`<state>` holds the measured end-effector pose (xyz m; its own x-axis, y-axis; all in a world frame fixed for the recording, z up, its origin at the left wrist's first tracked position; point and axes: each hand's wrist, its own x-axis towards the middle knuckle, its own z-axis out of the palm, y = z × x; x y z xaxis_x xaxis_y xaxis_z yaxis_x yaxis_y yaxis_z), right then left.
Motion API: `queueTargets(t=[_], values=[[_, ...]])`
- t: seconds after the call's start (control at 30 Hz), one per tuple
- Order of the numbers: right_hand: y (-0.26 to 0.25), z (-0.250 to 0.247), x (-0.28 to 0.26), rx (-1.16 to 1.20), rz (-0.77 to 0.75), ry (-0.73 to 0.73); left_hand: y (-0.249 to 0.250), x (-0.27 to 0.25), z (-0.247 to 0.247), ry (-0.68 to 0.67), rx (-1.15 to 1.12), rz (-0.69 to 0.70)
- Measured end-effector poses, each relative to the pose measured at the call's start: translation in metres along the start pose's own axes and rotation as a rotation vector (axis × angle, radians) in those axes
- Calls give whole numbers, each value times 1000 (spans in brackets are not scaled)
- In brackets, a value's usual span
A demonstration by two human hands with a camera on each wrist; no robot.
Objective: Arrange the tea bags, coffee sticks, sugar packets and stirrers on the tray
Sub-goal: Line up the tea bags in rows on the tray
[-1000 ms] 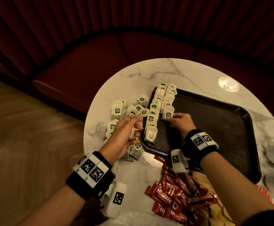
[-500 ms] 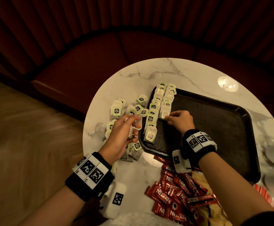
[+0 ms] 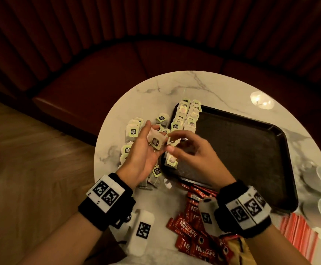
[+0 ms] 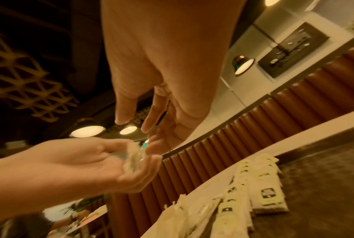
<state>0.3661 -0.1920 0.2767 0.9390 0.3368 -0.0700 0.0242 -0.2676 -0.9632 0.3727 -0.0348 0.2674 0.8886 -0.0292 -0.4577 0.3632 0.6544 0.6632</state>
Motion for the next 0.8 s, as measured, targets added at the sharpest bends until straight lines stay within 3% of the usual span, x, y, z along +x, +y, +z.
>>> queueTargets(t=[0.1,0.33,0.8], values=[[0,13,-7,-14,-23,-5,-1,-4,4,-66,10,-42],[6,10,2,165,36,179,-2,-8,5,-112,48,27],[0,2,-10,481,125,99,6,-17,10,-160,199,161]])
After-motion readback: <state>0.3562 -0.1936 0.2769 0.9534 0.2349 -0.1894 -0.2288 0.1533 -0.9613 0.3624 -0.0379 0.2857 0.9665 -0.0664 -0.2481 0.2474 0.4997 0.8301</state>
